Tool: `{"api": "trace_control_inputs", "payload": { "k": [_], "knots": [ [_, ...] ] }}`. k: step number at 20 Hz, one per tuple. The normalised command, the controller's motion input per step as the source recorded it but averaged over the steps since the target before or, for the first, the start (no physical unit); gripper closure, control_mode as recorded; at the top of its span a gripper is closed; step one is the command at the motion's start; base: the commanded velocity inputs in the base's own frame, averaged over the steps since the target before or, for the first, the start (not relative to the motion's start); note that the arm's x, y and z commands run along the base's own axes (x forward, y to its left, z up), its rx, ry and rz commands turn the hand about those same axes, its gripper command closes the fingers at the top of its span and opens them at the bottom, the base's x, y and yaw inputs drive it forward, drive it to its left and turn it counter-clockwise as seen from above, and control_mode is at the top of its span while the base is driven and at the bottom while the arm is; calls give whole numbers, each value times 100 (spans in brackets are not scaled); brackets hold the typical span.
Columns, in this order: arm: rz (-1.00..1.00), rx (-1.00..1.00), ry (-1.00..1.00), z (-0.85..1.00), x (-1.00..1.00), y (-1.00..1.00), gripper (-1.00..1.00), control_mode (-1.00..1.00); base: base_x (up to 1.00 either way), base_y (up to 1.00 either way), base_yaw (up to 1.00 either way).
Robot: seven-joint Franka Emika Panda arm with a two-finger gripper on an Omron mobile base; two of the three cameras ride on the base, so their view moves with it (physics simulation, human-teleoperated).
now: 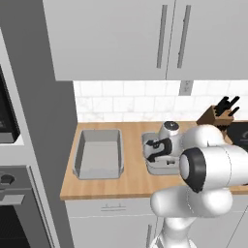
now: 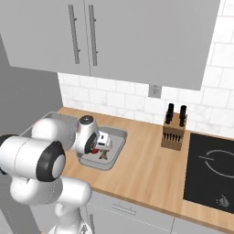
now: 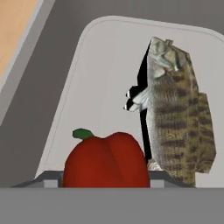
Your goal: Place one bell pepper and one fish in each tupperware on the nearby counter, to pack two identical lunches.
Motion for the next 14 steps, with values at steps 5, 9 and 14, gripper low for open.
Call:
{"api": "trace_control_inputs", "payload": {
  "k": [5, 9, 14],
  "knots": [
    [0, 0, 0, -13, 18, -5, -100, -100, 0, 0, 0],
    [0, 0, -3, 0, -8, 1, -100, -100, 0, 0, 0],
    [1, 0, -15, 28, -44, 10, -100, -100, 0, 0, 0]
  ]
}}
